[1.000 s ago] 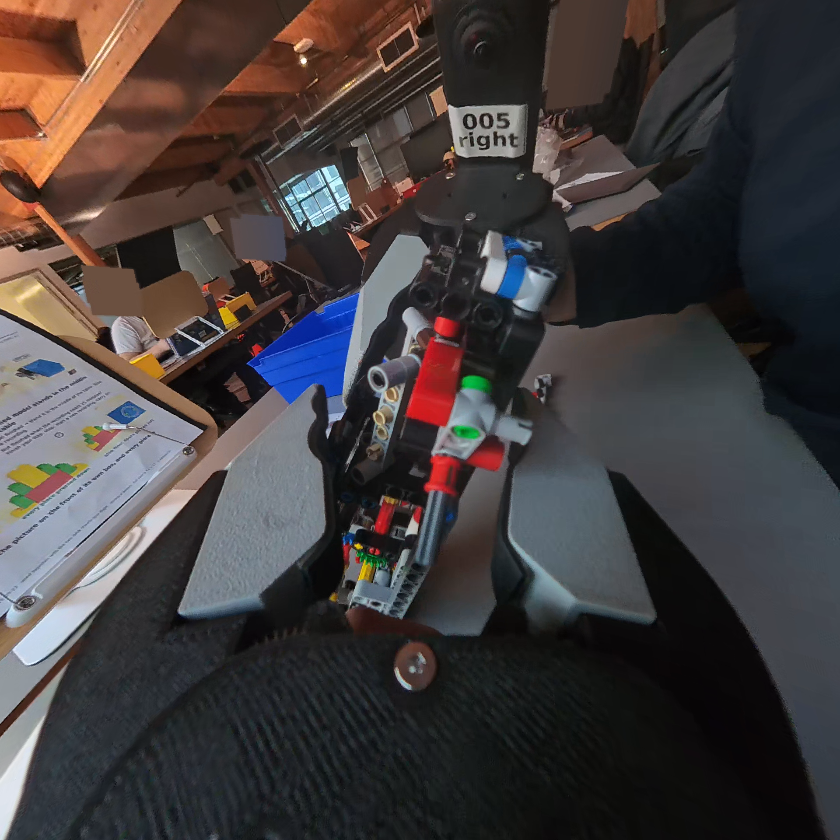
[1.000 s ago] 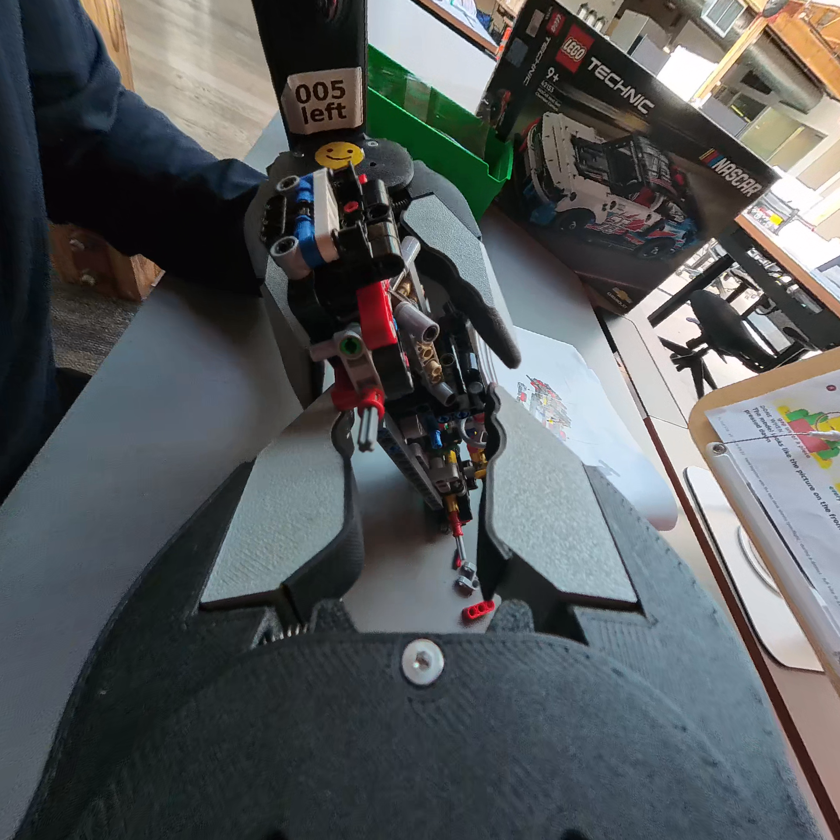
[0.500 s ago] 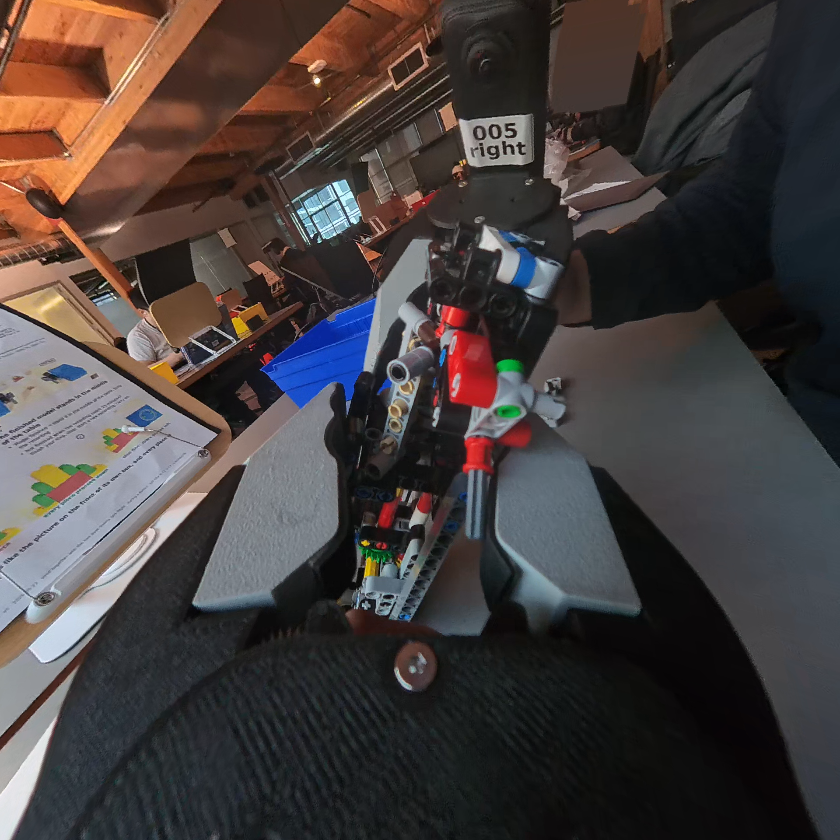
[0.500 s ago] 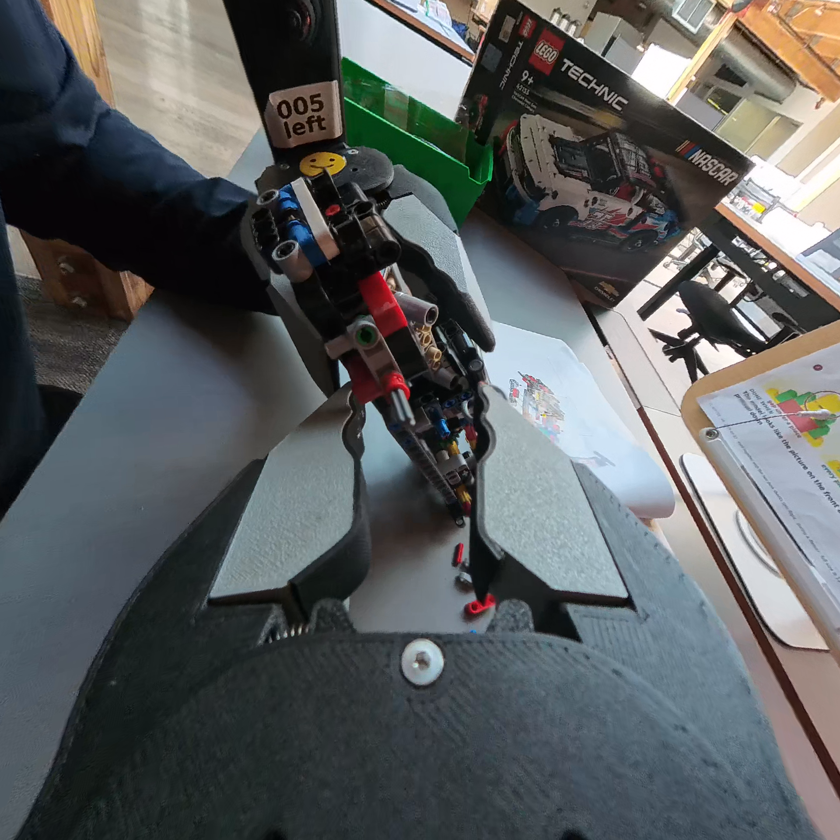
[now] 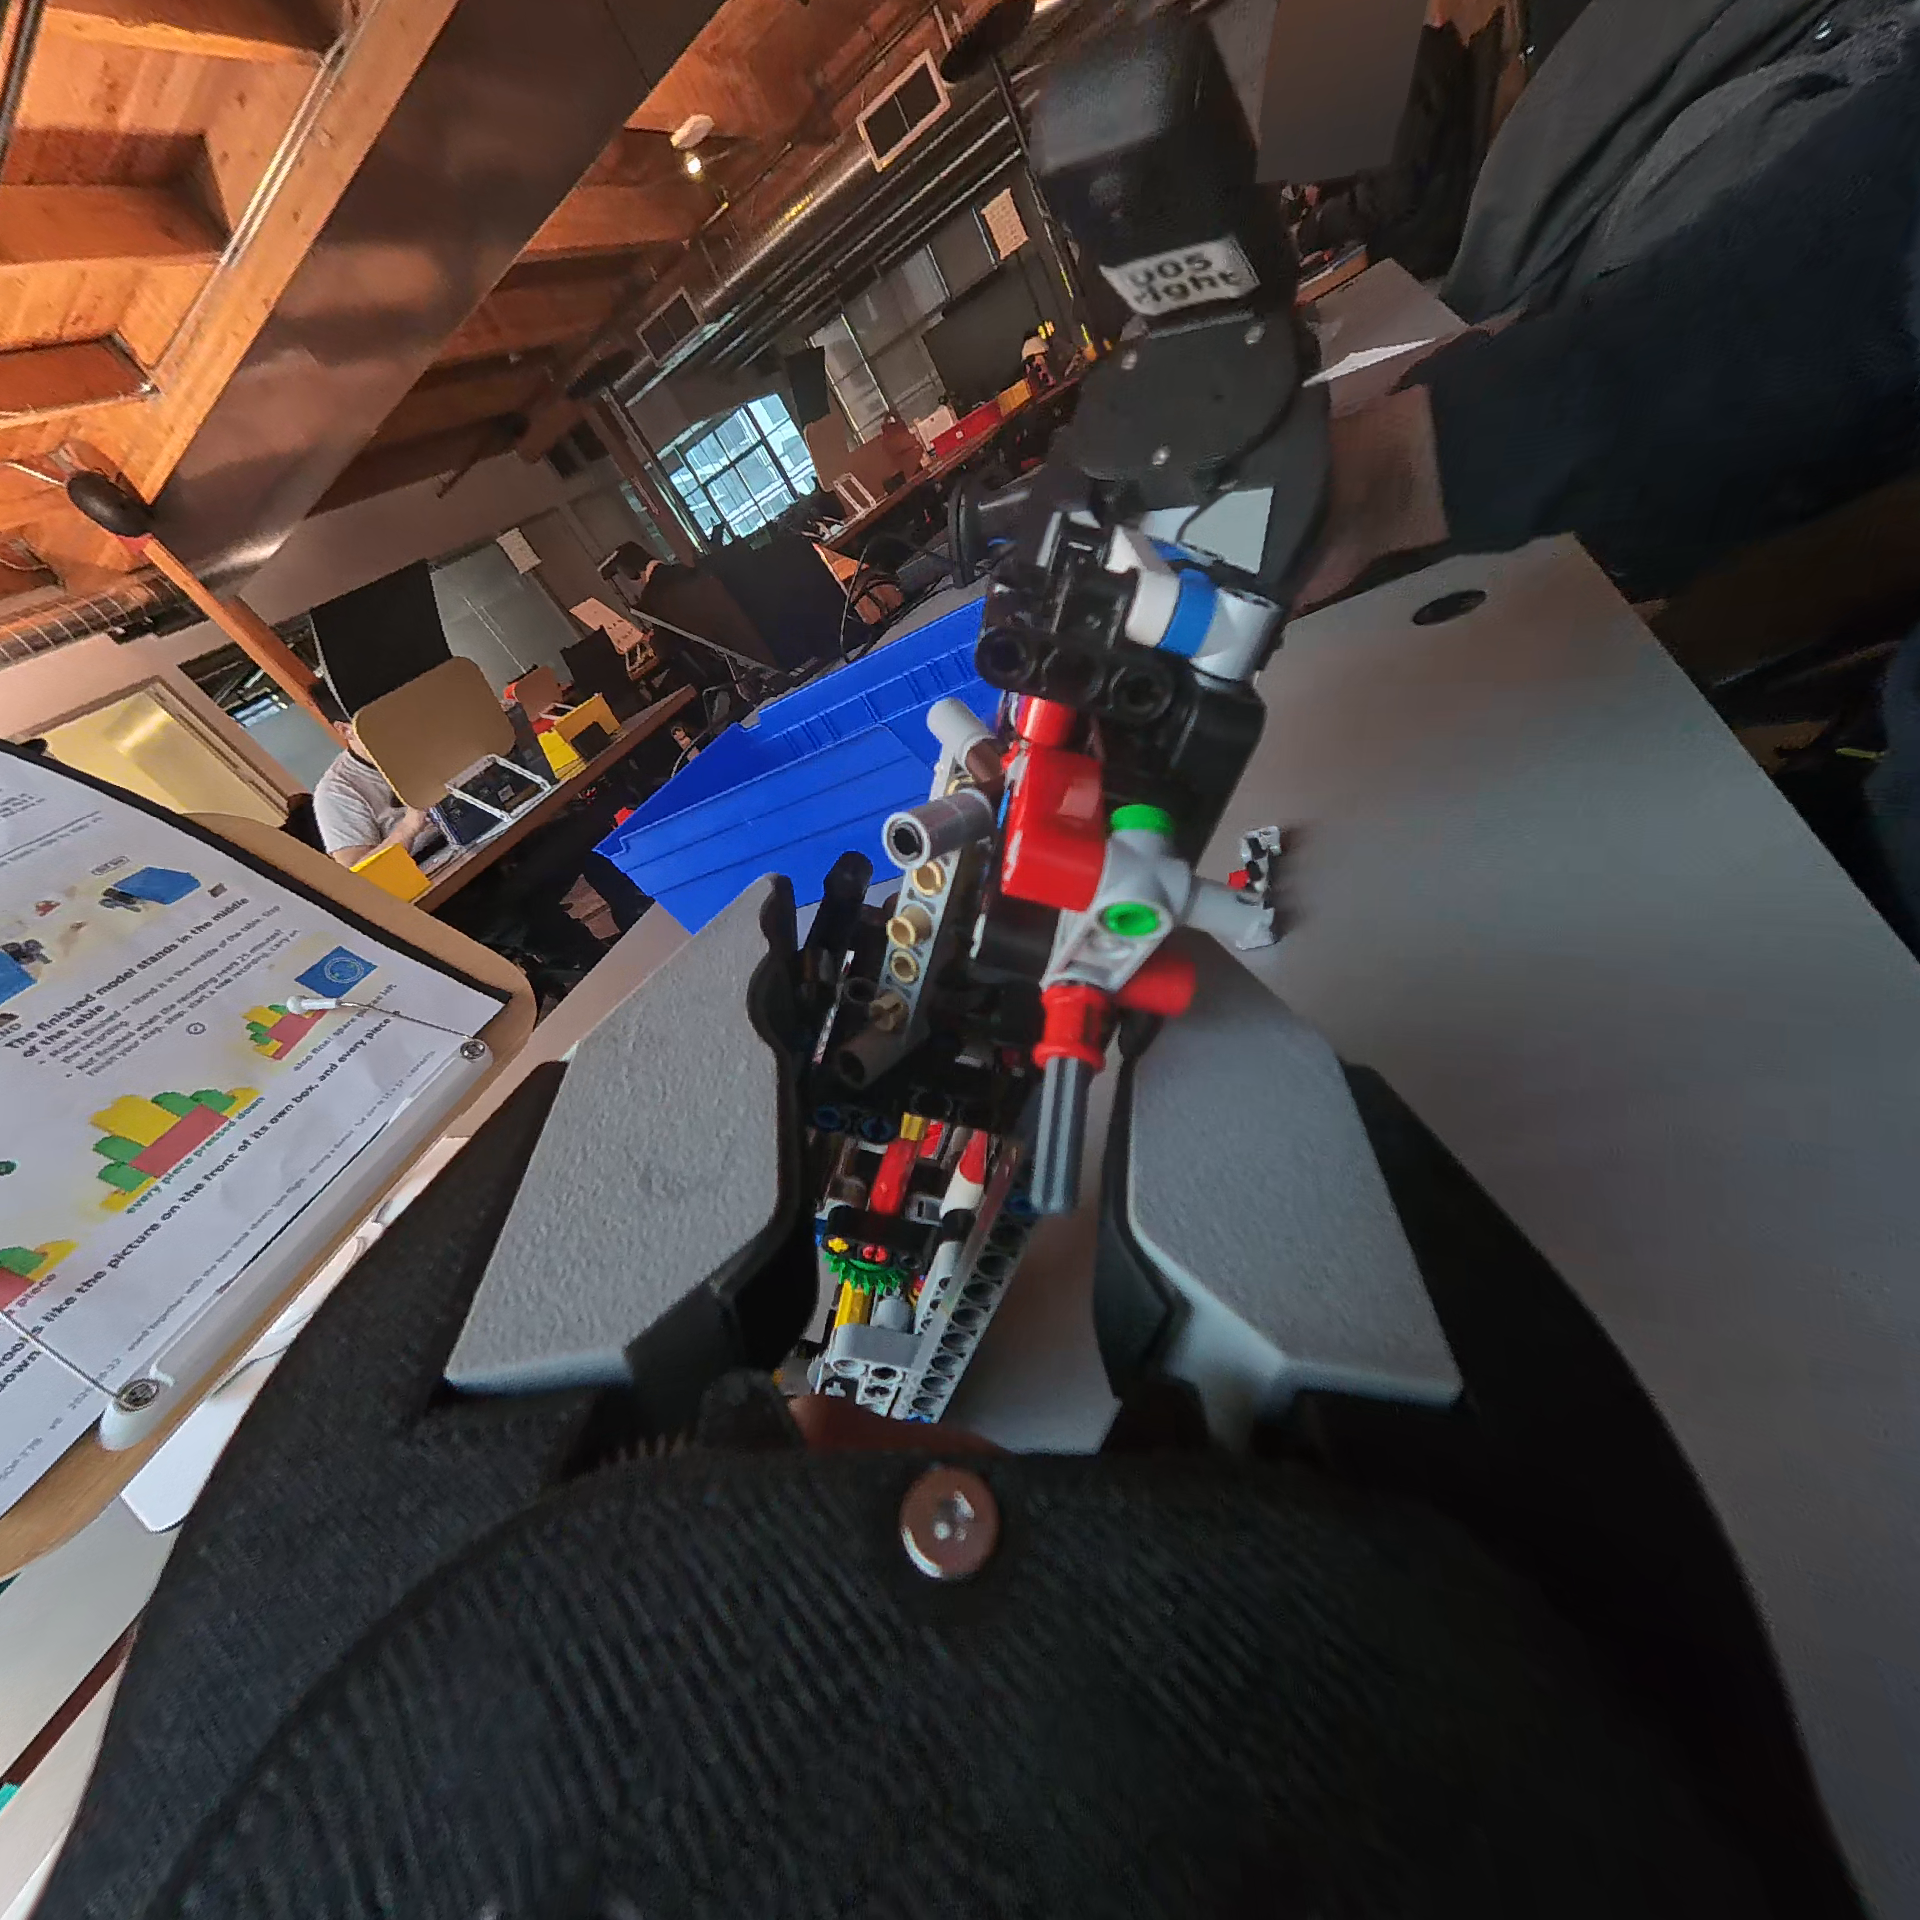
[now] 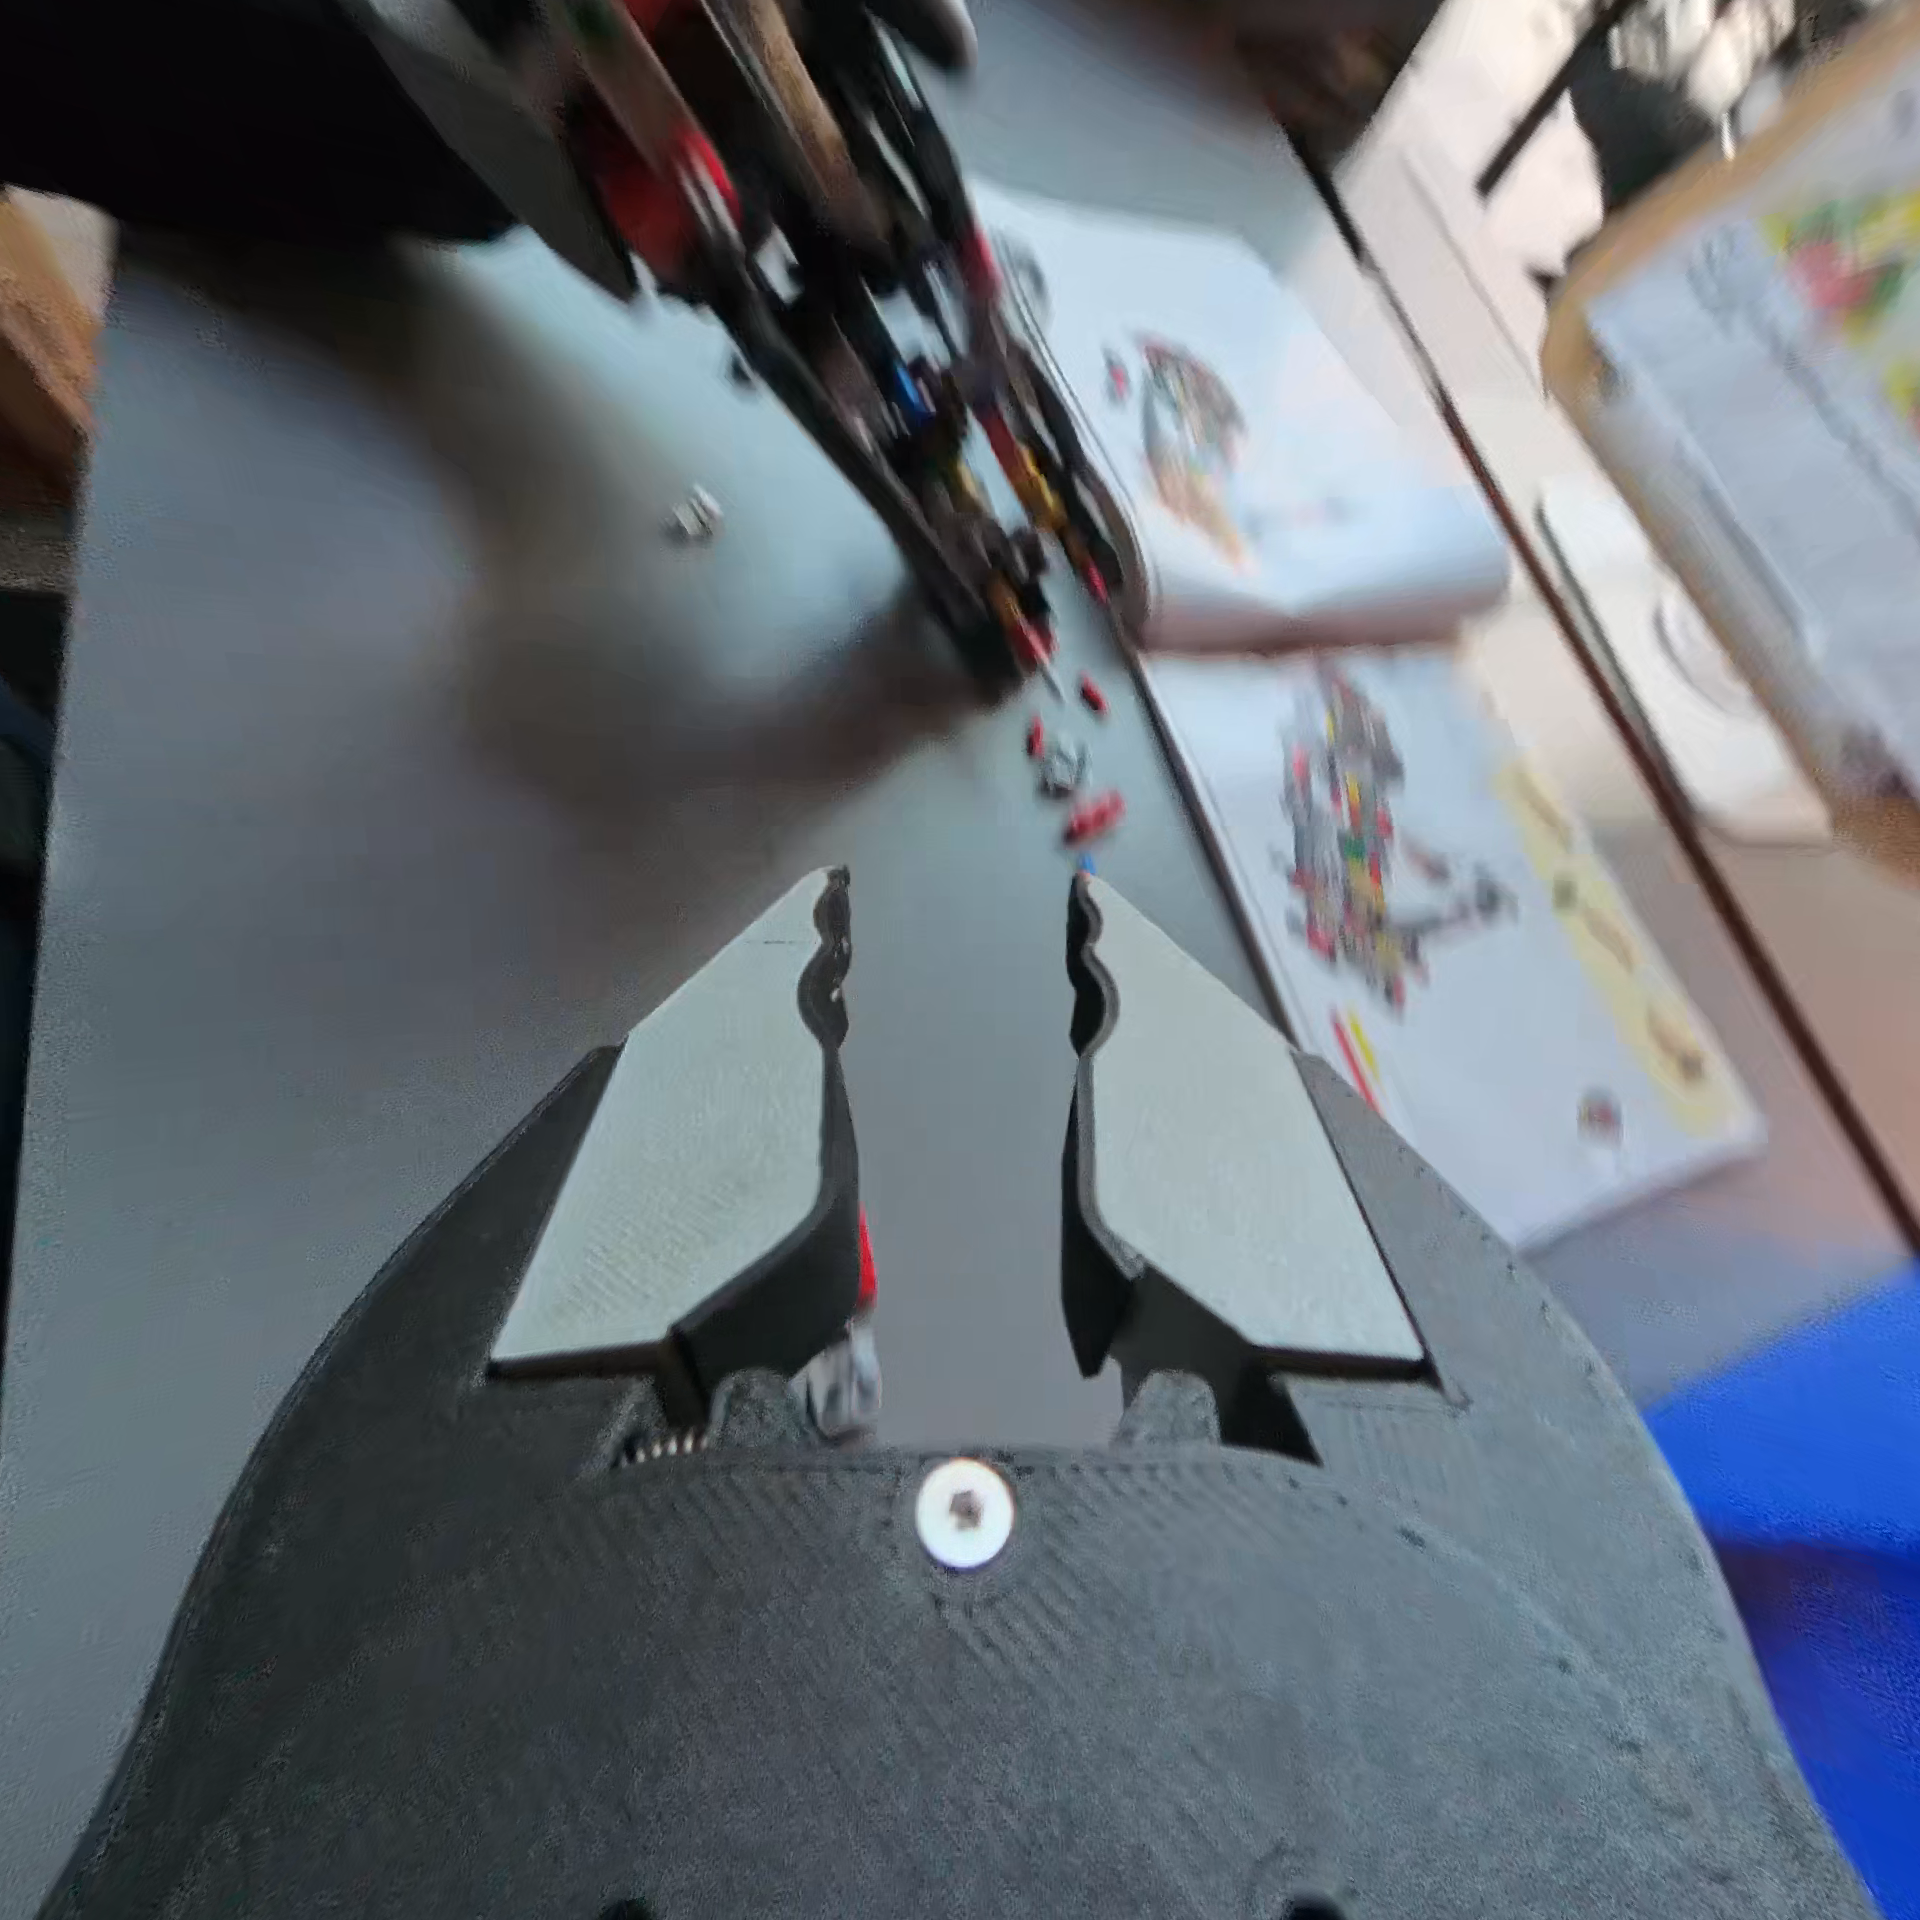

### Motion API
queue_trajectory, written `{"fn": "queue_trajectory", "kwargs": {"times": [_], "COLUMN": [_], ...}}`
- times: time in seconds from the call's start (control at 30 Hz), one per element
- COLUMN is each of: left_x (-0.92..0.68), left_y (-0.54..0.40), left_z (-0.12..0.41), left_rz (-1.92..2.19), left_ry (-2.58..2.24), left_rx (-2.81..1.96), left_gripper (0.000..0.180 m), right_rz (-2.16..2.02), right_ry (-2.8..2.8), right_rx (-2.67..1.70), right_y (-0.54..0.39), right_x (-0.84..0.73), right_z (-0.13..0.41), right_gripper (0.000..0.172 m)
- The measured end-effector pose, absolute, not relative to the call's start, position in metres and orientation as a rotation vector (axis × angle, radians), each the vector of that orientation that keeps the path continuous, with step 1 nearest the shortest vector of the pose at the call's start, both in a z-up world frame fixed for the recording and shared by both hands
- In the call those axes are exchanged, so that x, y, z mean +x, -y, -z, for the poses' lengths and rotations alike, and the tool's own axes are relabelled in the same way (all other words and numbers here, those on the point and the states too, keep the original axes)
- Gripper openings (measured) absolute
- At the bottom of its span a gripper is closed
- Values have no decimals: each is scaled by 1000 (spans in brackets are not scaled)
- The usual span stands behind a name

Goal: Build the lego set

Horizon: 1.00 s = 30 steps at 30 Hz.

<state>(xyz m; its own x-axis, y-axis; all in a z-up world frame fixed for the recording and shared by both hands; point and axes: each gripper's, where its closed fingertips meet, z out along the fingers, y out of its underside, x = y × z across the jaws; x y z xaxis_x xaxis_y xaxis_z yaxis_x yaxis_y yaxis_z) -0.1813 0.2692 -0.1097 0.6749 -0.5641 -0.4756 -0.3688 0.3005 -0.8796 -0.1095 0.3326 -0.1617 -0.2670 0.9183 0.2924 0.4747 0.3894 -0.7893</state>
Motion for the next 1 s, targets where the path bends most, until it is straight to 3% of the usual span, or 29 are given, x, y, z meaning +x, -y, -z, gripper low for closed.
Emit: {"fn": "queue_trajectory", "kwargs": {"times": [0.17, 0.43, 0.53, 0.7, 0.77, 0.87, 1.0], "left_x": [-180, -177, -176, -178, -178, -170, -153], "left_y": [-270, -273, -274, -275, -272, -260, -249], "left_z": [110, 110, 110, 109, 107, 110, 132], "left_rz": [145, 118, 114, 117, 97, 49, -164], "left_ry": [-879, -856, -848, -814, -783, -757, -835], "left_rx": [-1293, -1287, -1287, -1293, -1290, -1286, -1285], "left_gripper": [61, 61, 61, 61, 61, 61, 61], "right_rz": [-605, -617, -680, -633, -589, -594, -545], "right_ry": [1708, 1844, 1917, 1935, 1902, 1866, 1914], "right_rx": [-1666, -1642, -1594, -1416, -1328, -1209, -1293], "right_y": [-388, -366, -356, -356, -360, -359, -369], "right_x": [-18, -14, -29, -61, -74, -91, -91], "right_z": [208, 249, 251, 222, 200, 178, 210], "right_gripper": [42, 43, 16, 15, 0, 0, 0]}}
